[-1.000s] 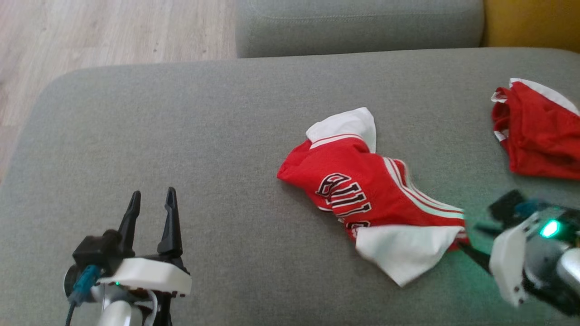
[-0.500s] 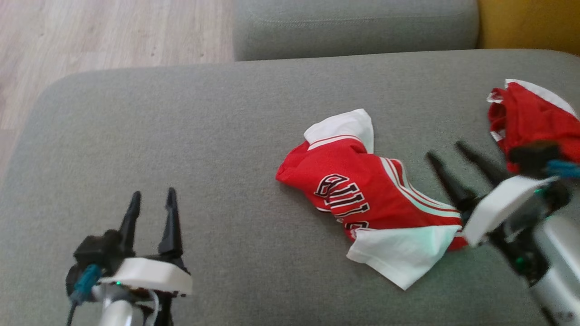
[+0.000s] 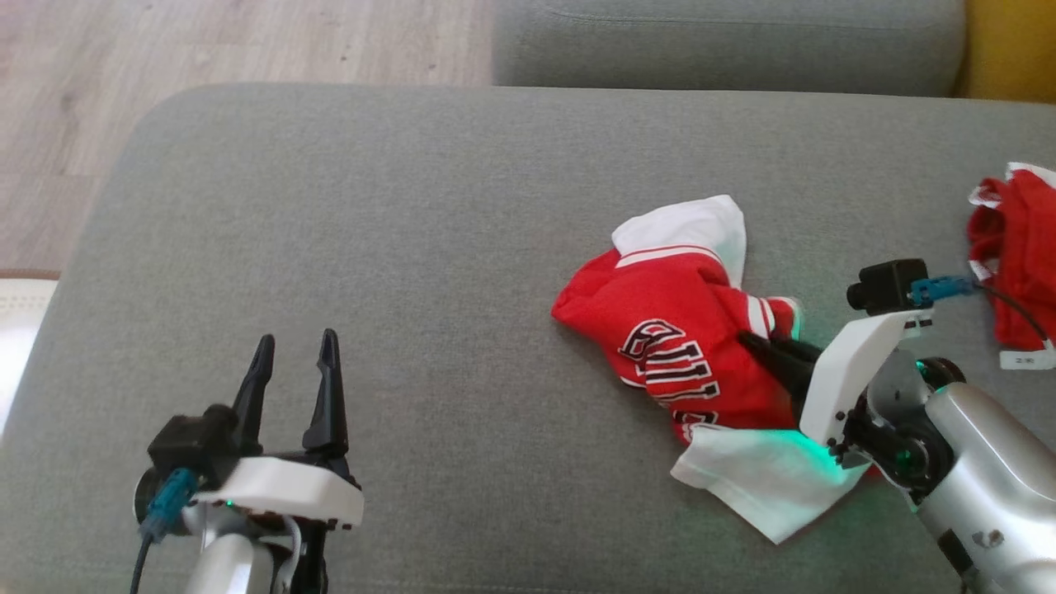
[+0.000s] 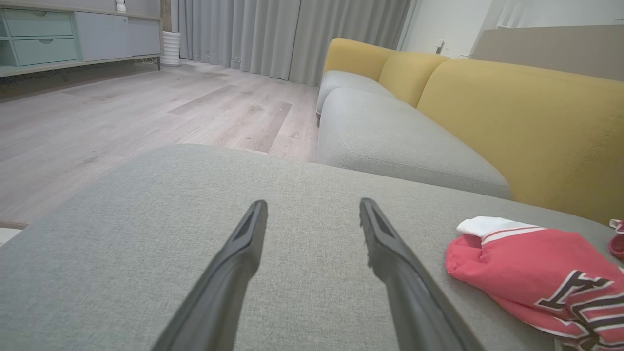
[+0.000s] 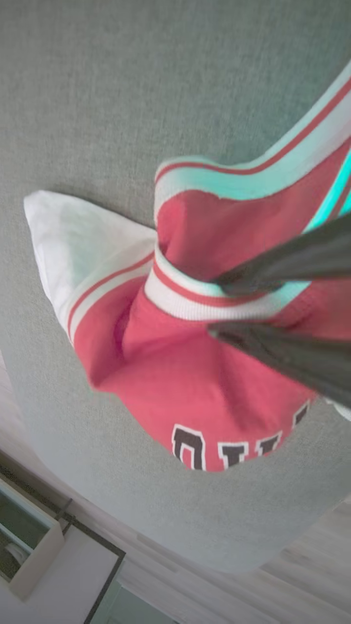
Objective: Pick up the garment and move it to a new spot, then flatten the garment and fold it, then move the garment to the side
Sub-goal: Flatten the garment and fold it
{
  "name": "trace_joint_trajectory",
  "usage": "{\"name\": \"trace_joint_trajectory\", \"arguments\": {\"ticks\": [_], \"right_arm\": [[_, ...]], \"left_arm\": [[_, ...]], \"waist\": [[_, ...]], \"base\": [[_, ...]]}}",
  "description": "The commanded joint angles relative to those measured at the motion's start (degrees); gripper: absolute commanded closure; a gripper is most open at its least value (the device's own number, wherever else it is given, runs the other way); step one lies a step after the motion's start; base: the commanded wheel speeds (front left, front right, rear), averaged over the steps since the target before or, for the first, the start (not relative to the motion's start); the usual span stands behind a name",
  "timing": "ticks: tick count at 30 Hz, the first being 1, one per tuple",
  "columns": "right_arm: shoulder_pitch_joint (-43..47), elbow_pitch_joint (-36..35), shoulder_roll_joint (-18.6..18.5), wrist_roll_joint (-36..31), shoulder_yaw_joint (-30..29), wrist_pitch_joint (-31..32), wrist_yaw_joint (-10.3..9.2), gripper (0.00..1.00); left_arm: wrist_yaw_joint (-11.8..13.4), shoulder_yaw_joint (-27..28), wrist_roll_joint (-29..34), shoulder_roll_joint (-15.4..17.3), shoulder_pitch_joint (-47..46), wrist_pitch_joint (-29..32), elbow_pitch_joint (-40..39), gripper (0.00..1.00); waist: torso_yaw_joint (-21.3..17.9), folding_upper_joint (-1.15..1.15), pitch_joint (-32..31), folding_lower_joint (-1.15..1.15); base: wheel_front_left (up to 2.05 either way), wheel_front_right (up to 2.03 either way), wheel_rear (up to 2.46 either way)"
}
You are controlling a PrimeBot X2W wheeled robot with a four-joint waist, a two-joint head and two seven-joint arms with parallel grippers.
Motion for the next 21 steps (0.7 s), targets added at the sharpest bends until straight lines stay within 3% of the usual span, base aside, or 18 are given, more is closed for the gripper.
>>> {"name": "trace_joint_trajectory", "arguments": {"ticks": [1, 6, 11, 21], "right_arm": [[-1.8, -2.0, -1.7, 0.7, 0.6, -0.3, 0.42, 1.0], [-4.9, -4.9, -3.6, 0.5, 1.8, -7.1, 0.42, 1.0], [-10.5, -5.5, -3.1, -1.3, 2.1, -14.8, 0.42, 1.0], [-20.0, 12.9, -2.7, -4.2, -7.7, -20.2, 0.42, 1.0]], "left_arm": [[0.2, 1.9, -0.2, 0.2, -2.7, -0.7, -1.7, 0.0], [0.2, 1.8, -0.3, 0.2, -2.4, -0.7, -1.6, 0.0], [0.2, 2.1, -0.1, 0.2, -2.1, -0.7, -1.6, 0.0], [0.0, 0.8, 0.0, 0.2, -3.0, -0.7, -1.9, 0.0]], "waist": [[0.4, 0.0, -0.2, 0.0], [1.3, 0.0, -0.8, 0.0], [1.6, 0.0, -1.2, 0.0], [3.0, 0.0, 0.9, 0.0]], "base": [[0.0, 0.0, 0.0], [0.0, 0.0, 0.0], [0.0, 0.0, 0.0], [0.0, 0.0, 0.0]]}}
